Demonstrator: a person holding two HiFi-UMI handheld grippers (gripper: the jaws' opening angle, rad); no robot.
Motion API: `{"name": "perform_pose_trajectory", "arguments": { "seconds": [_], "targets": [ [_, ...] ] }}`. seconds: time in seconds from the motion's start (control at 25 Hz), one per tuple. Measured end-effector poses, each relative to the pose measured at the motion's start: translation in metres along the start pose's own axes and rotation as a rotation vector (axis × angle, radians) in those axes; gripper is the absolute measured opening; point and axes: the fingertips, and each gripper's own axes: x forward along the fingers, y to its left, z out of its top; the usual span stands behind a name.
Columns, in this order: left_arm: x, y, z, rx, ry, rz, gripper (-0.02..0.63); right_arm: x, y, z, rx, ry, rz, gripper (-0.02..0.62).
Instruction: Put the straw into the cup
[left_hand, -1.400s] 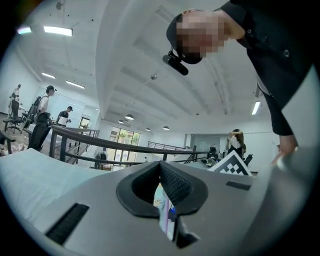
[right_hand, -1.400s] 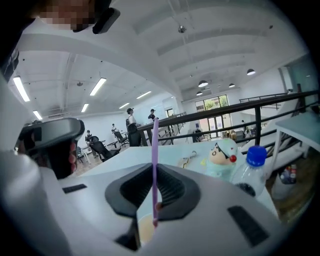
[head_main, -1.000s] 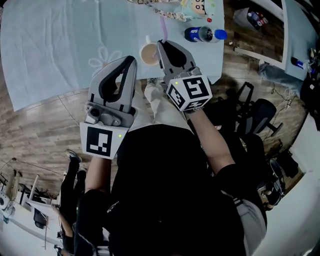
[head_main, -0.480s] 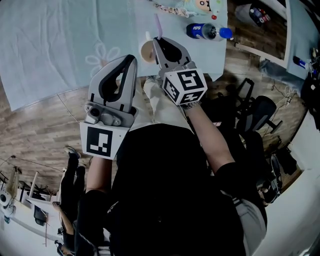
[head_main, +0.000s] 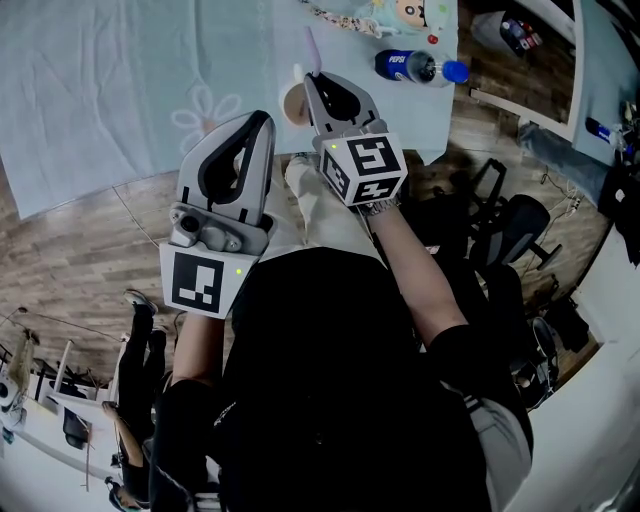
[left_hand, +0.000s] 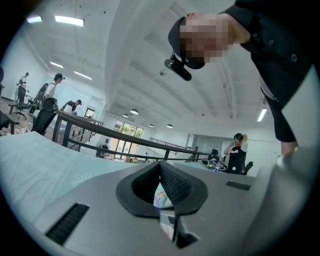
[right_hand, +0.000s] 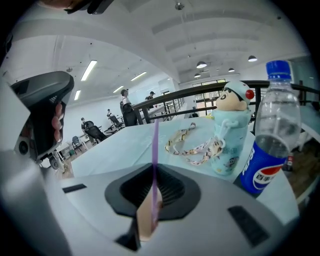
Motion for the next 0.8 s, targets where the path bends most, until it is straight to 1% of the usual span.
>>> {"name": "perform_pose_trajectory", "arguments": {
  "seconds": [0.2,0.48,0.8],
  "targets": [
    [0.003,0.0001,0.0015,-0.002,-0.007,-0.002,0.013,0.0041,0.0025,-0.0013,-0.024,0.022,0.014,0.035],
    [0.0046,0.0016,0.0021,0.0,-0.002,0.001,0.012,0.0048,0.0036,-0.0017,-0.027,0.042,0.025,0.078],
    [0.0033,-0.0035,0.0061,0.01,-0.006,-0.001,0.012,-0.001,0.0087,-0.0022,-0.023,0.056,0.056,0.19]
  ]
}}
